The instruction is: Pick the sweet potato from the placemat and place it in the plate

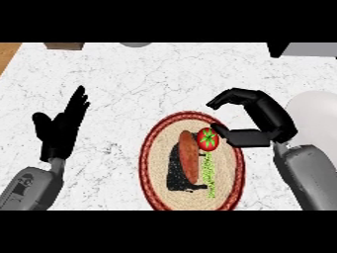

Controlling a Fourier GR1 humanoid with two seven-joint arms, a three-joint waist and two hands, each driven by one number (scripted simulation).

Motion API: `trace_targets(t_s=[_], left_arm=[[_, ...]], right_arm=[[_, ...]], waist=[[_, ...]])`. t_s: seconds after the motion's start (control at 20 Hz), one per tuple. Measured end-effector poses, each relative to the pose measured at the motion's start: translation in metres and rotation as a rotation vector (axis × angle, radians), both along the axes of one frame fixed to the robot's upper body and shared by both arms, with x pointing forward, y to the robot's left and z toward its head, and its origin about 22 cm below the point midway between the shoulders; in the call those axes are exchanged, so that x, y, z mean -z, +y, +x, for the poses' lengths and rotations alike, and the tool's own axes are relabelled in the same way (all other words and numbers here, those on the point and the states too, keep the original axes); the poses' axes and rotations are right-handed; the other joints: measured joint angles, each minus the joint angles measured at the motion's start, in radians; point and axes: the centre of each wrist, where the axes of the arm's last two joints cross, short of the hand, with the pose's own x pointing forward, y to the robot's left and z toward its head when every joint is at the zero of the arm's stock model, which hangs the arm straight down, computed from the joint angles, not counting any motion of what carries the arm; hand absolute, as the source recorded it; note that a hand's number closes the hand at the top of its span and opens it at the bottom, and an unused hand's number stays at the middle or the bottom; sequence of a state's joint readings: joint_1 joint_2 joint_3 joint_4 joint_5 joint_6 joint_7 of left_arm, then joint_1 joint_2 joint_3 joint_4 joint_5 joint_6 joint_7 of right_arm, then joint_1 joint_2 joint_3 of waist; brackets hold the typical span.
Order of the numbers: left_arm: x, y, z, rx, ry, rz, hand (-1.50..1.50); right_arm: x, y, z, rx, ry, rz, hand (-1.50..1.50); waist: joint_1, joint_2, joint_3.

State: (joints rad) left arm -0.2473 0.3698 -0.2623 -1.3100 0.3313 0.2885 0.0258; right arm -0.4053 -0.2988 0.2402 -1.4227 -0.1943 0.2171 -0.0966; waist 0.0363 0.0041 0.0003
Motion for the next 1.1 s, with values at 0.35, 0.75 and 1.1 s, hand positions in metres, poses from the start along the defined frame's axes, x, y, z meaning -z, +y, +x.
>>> trace_targets(t_s=[0.35, 0.75, 1.1], left_arm=[[-0.004, 0.021, -0.008, 0.006, 0.028, 0.044, 0.0], [-0.012, 0.031, -0.009, -0.009, 0.037, 0.049, 0.0], [-0.01, 0.033, -0.008, -0.02, 0.041, 0.051, 0.0]], right_arm=[[0.078, -0.015, 0.004, -0.093, -0.033, 0.046, -1.5], [0.071, -0.03, 0.025, -0.24, -0.113, -0.188, -1.5], [0.046, -0.009, 0.032, -0.313, -0.113, -0.338, -1.5]], waist=[[-0.003, 0.004, 0.002], [-0.022, -0.001, 0.0], [-0.033, -0.005, 0.0]])
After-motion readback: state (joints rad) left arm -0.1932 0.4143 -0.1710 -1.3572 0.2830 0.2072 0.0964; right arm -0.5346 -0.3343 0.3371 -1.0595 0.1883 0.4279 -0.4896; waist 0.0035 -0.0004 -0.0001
